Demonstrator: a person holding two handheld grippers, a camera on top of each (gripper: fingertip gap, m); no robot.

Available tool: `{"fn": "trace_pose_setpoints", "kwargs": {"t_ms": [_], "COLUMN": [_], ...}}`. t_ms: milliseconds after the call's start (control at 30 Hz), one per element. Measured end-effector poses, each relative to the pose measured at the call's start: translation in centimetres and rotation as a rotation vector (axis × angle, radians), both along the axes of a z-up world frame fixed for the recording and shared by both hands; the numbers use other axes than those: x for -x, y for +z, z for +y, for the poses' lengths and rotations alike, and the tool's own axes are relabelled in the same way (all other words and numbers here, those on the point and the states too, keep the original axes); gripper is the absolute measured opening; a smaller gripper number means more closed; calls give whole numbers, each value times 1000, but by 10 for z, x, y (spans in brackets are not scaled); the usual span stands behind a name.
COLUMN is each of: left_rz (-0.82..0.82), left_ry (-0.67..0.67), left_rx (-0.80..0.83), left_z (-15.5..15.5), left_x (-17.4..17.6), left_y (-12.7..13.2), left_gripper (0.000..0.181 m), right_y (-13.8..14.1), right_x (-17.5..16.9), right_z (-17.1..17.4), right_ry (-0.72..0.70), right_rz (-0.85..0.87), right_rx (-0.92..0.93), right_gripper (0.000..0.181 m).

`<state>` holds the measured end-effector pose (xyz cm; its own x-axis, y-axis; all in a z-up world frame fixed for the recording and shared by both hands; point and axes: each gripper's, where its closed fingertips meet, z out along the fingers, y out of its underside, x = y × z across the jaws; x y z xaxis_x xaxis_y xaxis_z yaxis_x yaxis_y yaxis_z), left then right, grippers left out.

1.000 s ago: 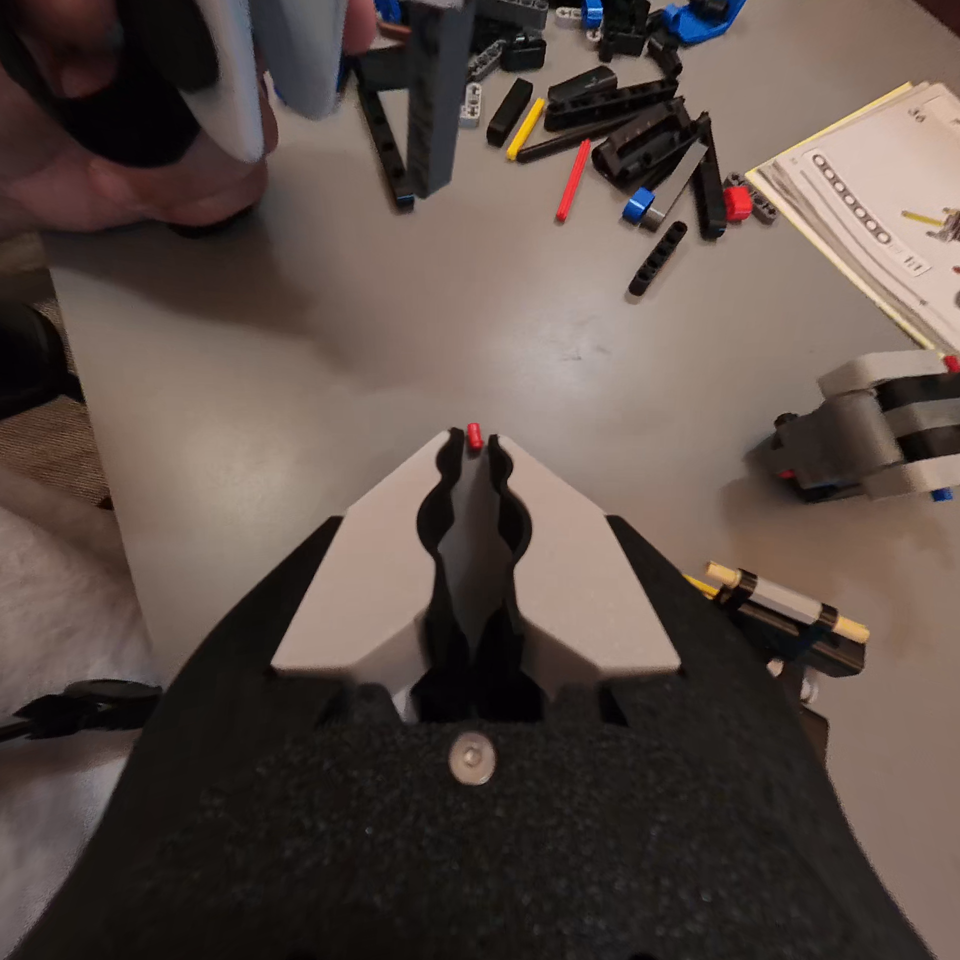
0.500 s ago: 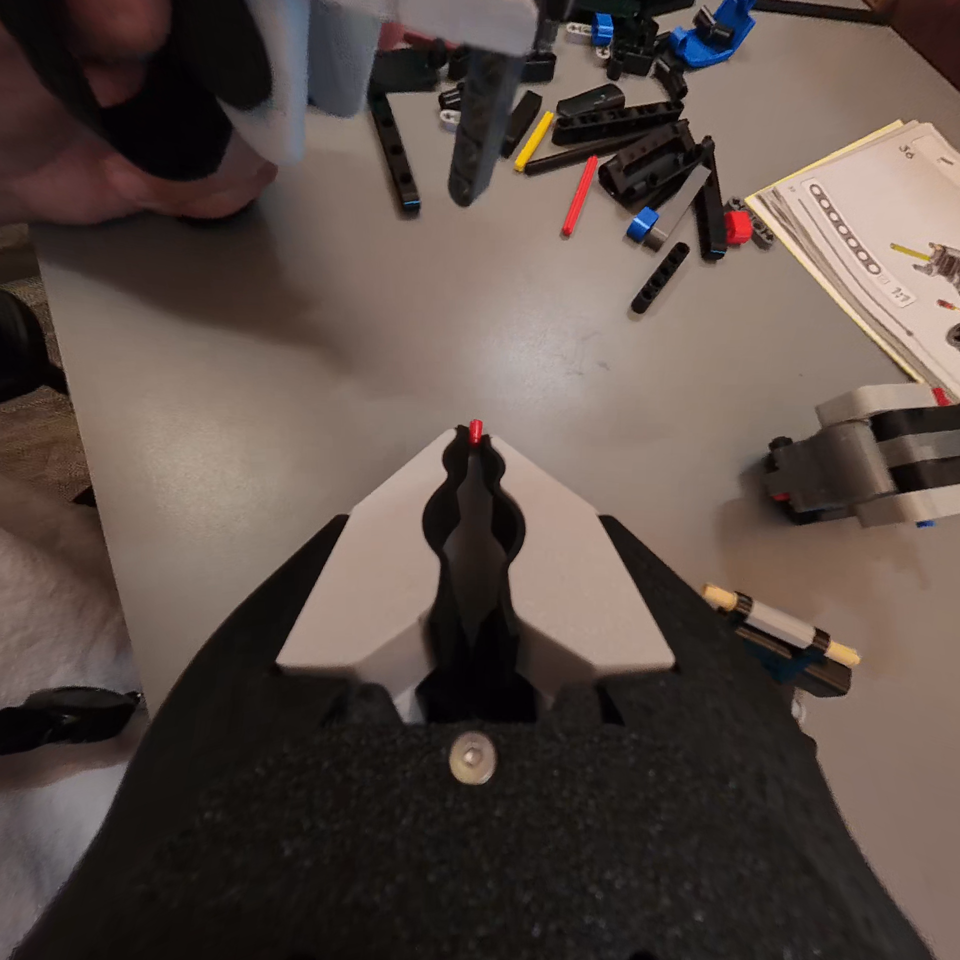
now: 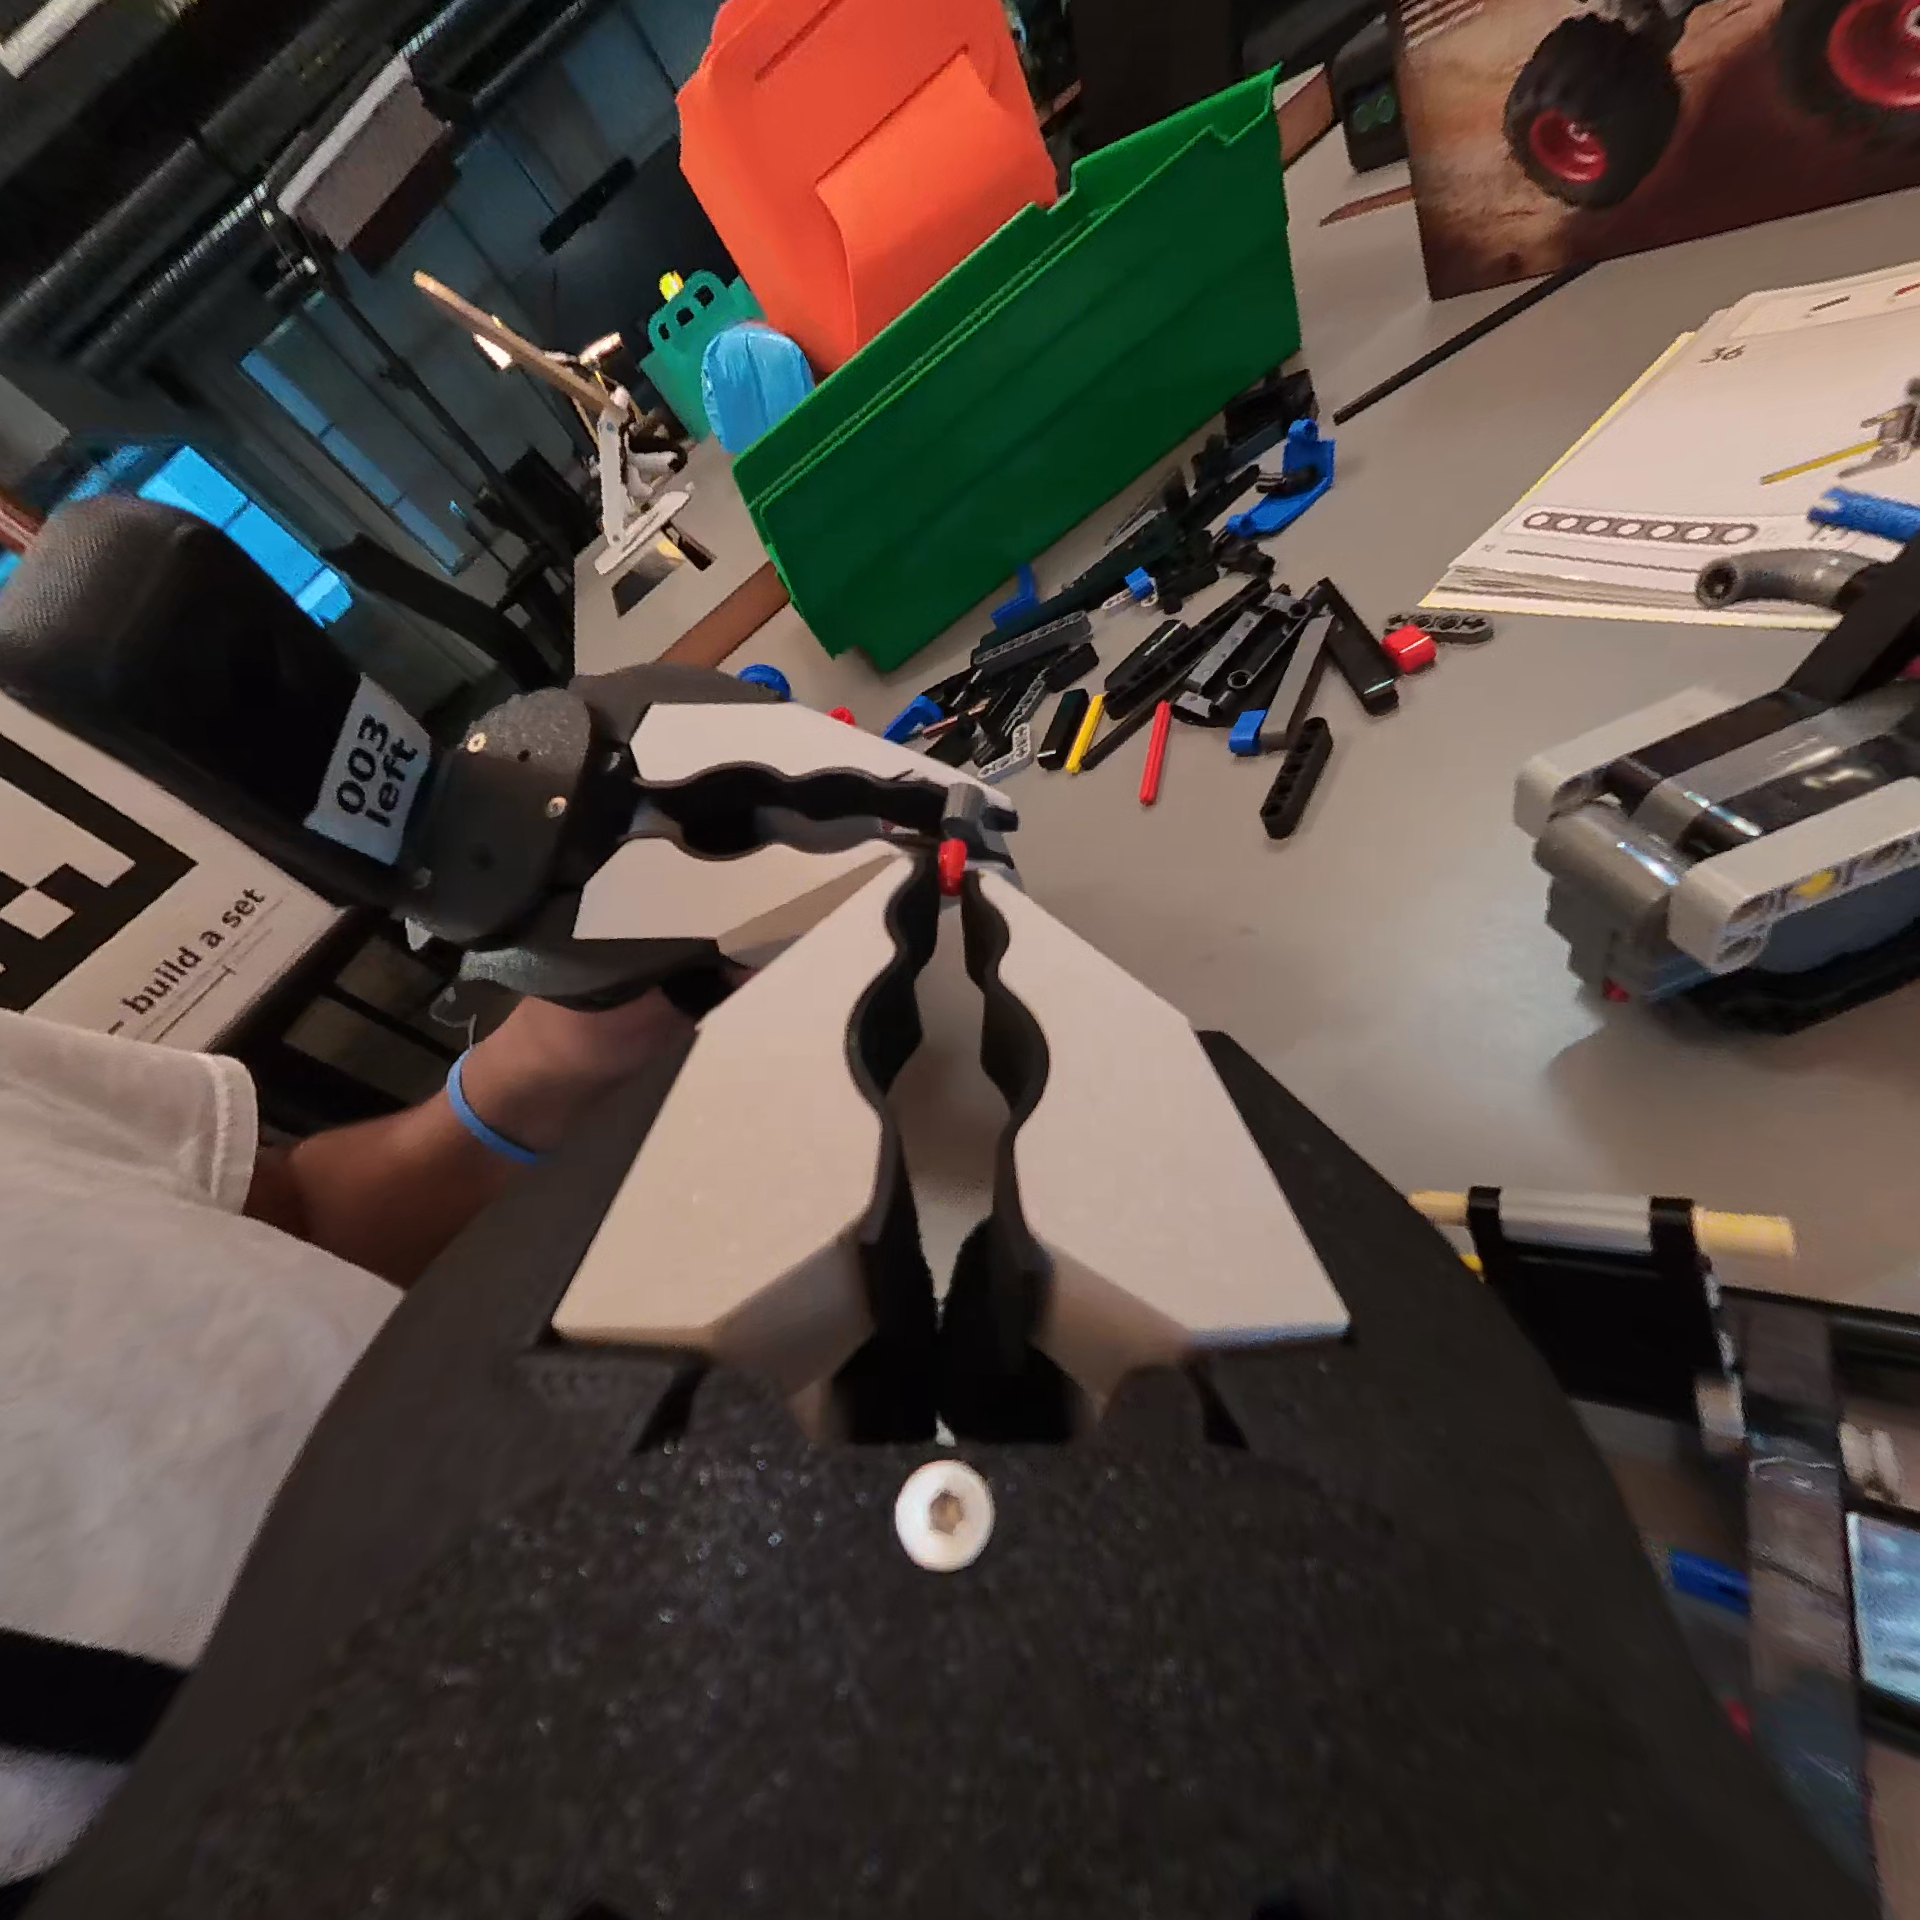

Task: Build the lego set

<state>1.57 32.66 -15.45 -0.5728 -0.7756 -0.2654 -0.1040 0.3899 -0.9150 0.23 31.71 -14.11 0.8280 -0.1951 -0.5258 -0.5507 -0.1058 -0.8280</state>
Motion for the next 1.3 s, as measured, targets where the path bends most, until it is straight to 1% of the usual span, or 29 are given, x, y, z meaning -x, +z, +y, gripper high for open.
{"fn": "trace_pose_setpoints", "kwargs": {"t_ms": [133,433,567,633,833,900,1000,1067,1233,1300], "left_rz": [0,-25,-82,-99,-49,-36,-43,-25,-50,-87], "left_ry": [-7,13,39,45,34,41,55,63,71,80], "left_rx": [-9,-75,-196,-223,-165,-147,-164,-137,-172,-230], "left_z": [-7,-8,-8,-8,-10,-10,-10,-11,-11,-11], "left_x": [-2,-5,-5,-5,-5,-5,-7,-7,-8,-8], "left_y": [-1,-5,-9,-9,-10,-10,-11,-11,-11,-11], "left_gripper": [6,6,6,6,6,6,6,6,6,6], "right_y": [-5,-6,-9,-9,-10,-9,-10,-10,-10,-11], "right_x": [-1,-6,-10,-10,-10,-11,-12,-13,-14,-14], "right_z": [3,-1,-4,-4,-4,-4,-4,-4,-5,-5], "right_ry": [-5,-29,-55,-57,-78,-87,-96,-104,-110,-111], "right_rz": [28,53,54,50,3,-5,-7,-20,-14,-12], "right_rx": [-15,-41,-33,-30,-16,-15,-9,0,-4,-1], "right_gripper": [3,4,3,3,3,3,3,3,3,3]}}
